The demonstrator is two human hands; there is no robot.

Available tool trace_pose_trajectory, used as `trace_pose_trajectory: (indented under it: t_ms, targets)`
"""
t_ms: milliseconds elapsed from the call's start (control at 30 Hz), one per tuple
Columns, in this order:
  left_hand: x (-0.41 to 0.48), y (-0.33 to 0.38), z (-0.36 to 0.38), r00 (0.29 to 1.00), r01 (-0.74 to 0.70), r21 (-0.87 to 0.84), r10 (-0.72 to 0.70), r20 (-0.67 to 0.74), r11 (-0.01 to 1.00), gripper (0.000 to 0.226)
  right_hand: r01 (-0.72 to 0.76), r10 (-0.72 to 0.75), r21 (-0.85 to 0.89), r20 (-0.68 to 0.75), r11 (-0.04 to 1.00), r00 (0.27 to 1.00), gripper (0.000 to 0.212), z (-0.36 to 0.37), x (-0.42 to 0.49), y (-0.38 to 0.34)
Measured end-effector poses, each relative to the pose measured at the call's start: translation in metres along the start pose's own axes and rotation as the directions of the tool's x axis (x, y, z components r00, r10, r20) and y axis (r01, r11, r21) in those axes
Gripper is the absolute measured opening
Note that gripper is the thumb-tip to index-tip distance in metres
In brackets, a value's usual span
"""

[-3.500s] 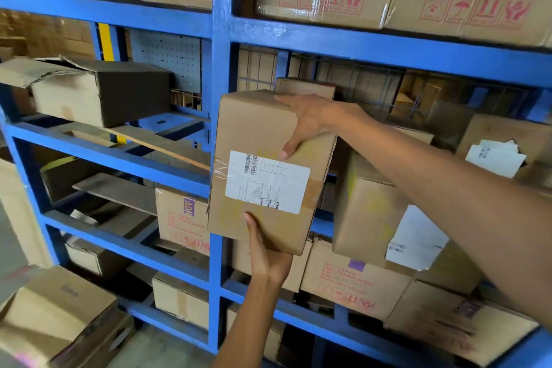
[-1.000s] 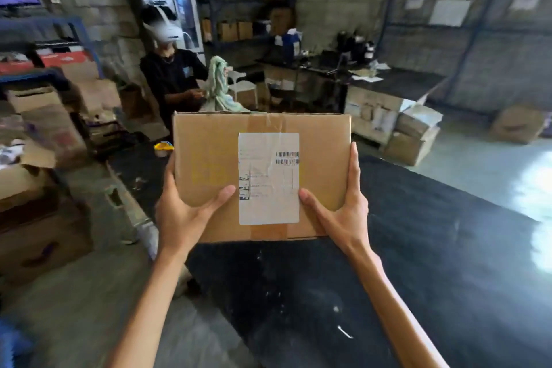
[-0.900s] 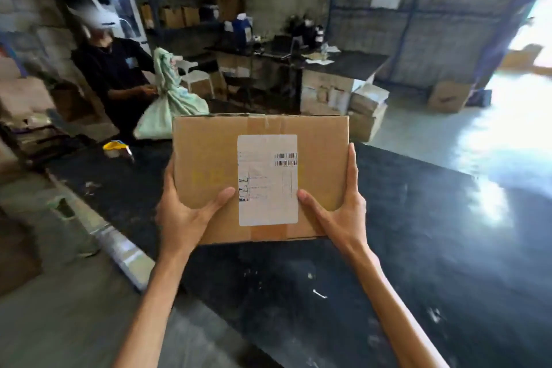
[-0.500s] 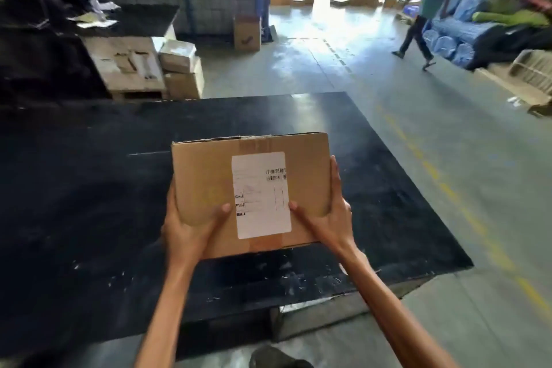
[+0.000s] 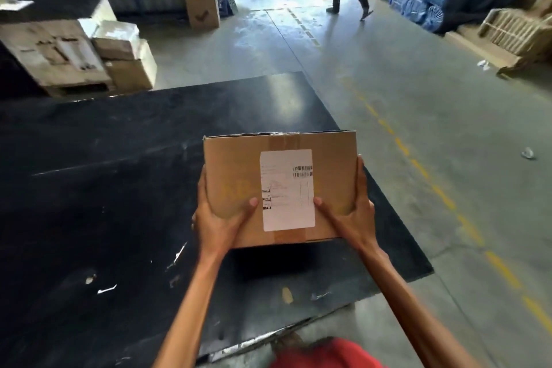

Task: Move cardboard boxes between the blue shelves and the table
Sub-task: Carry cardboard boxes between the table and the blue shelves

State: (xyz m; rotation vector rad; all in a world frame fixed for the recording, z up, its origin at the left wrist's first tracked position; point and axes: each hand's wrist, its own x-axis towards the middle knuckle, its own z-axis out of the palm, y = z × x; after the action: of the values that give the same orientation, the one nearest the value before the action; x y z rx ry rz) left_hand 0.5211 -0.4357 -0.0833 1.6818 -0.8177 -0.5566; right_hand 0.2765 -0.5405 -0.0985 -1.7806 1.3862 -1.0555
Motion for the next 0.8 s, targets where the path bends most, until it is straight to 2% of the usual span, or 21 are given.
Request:
trace_pose_trajectory:
  t_ms: [200, 467, 667, 800]
  targets:
    - [0.052, -0.003, 0.088, 0.997, -0.005, -0.027, 0.003, -0.078, 1.0, 0.122, 0.02, -0.021, 0.054, 0.005, 0.998, 1.0, 0.119, -0.004, 0.097, 0.051]
    - [0.121, -0.012, 0.156, 0.991, 0.027, 0.003, -0.026, -0.132, 1.0, 0.118, 0.019, -0.021, 0.07, 0.023, 0.997, 1.0, 0.116, 0.014, 0.195, 0.096]
    - [0.173, -0.035, 0.184, 0.989, 0.142, -0.079, -0.145, -0.039, 0.987, 0.101, -0.13, 0.118, 0.129, 0.1, 0.983, 0.988, 0.117, 0.036, 0.246, 0.135]
    - [0.191, -0.044, 0.195, 0.969, 0.248, -0.126, -0.245, 0.041, 0.96, 0.106, -0.21, 0.182, 0.164, 0.171, 0.964, 0.968, 0.118, 0.047, 0.262, 0.154]
